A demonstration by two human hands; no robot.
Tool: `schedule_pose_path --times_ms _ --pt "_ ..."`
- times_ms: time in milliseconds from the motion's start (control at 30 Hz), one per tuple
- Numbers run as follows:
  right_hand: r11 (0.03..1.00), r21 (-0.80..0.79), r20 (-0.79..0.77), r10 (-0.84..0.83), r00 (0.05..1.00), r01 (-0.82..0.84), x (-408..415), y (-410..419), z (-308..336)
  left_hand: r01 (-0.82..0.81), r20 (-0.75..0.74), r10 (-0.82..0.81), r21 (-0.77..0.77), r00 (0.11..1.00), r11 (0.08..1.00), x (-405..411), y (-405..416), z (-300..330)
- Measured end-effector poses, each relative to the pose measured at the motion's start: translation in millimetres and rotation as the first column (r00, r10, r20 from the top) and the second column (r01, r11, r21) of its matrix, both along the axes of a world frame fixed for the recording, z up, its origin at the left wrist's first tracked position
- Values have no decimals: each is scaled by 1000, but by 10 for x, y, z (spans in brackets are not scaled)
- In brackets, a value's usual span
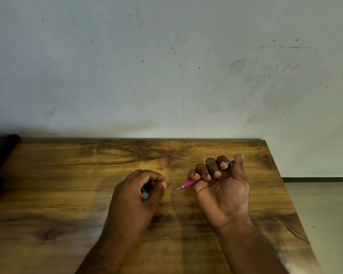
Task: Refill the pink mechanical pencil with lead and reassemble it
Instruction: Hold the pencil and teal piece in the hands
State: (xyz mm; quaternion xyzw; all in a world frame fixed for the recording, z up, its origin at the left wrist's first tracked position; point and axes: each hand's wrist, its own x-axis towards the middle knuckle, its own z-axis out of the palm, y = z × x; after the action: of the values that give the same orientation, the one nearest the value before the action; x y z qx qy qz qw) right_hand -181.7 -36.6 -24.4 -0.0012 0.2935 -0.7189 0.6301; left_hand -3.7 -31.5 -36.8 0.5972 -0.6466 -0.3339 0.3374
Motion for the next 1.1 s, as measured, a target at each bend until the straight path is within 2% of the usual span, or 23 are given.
schedule_pose_path --times_ms 667,1100 --pt "997 -53 -51 53 997 -55 -14 25 -6 15 10 -15 -8 1000 1000 7 11 39" --pt "998 -59 -16 36 999 -37 -39 3 -23 27 -2 -27 -15 1000 1000 9 9 11"
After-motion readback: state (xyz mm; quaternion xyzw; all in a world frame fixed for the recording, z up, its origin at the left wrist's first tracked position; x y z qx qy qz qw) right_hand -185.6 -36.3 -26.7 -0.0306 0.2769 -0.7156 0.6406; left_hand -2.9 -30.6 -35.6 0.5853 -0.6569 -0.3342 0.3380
